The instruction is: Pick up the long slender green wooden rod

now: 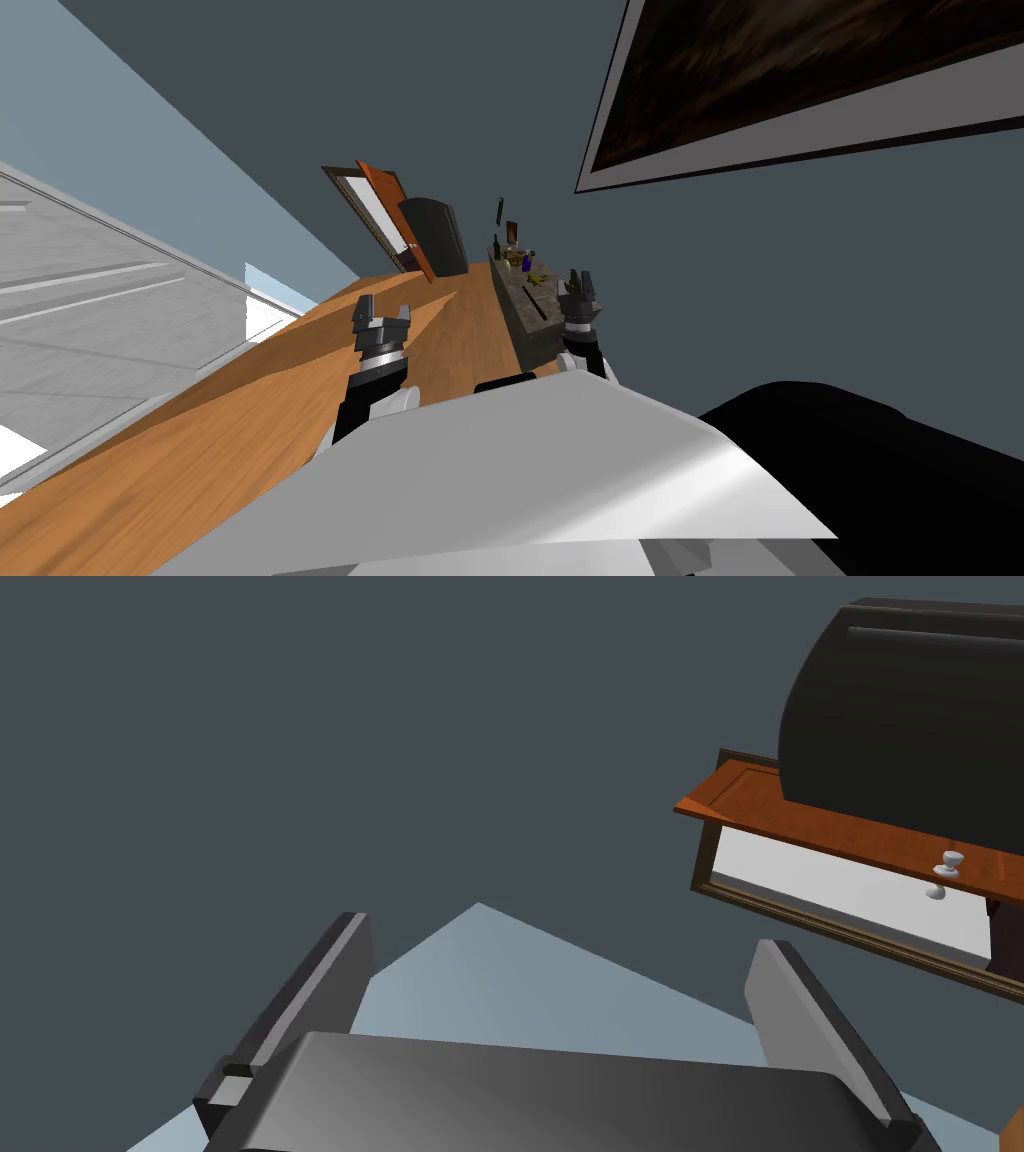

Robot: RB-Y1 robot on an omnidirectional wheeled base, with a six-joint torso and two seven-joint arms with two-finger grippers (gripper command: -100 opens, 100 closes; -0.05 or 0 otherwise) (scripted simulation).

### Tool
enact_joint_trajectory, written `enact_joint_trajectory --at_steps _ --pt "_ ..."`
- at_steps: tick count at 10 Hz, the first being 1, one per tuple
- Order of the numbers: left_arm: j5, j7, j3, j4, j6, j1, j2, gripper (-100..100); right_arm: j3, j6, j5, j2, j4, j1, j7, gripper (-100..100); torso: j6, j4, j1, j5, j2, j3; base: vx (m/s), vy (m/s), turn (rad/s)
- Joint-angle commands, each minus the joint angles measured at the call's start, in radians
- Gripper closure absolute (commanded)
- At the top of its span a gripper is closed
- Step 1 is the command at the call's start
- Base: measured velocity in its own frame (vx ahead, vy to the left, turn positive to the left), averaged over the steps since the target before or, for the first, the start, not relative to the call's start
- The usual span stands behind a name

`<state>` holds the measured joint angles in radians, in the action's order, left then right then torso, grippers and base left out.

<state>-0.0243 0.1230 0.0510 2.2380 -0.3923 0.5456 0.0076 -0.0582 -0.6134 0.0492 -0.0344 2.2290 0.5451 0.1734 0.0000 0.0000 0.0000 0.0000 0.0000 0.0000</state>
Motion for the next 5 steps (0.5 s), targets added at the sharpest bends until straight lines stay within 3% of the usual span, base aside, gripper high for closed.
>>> enact_joint_trajectory --at_steps 1,5 --pt "0.0 0.0 0.0 0.0 0.0 0.0 0.0 0 0.011 0.009 0.004 0.041 -0.004 -0.003 0.009 -100 0.0 0.0 0.0 0.0 0.0 0.0 0.003 0.019 -0.024" --pt "0.0 0.0 0.0 0.0 0.0 0.0 0.0 0 0.075 0.074 0.017 0.163 -0.024 -0.014 0.062 -100 0.0 0.0 0.004 0.001 -0.001 -0.001 0.014 0.067 -0.05"
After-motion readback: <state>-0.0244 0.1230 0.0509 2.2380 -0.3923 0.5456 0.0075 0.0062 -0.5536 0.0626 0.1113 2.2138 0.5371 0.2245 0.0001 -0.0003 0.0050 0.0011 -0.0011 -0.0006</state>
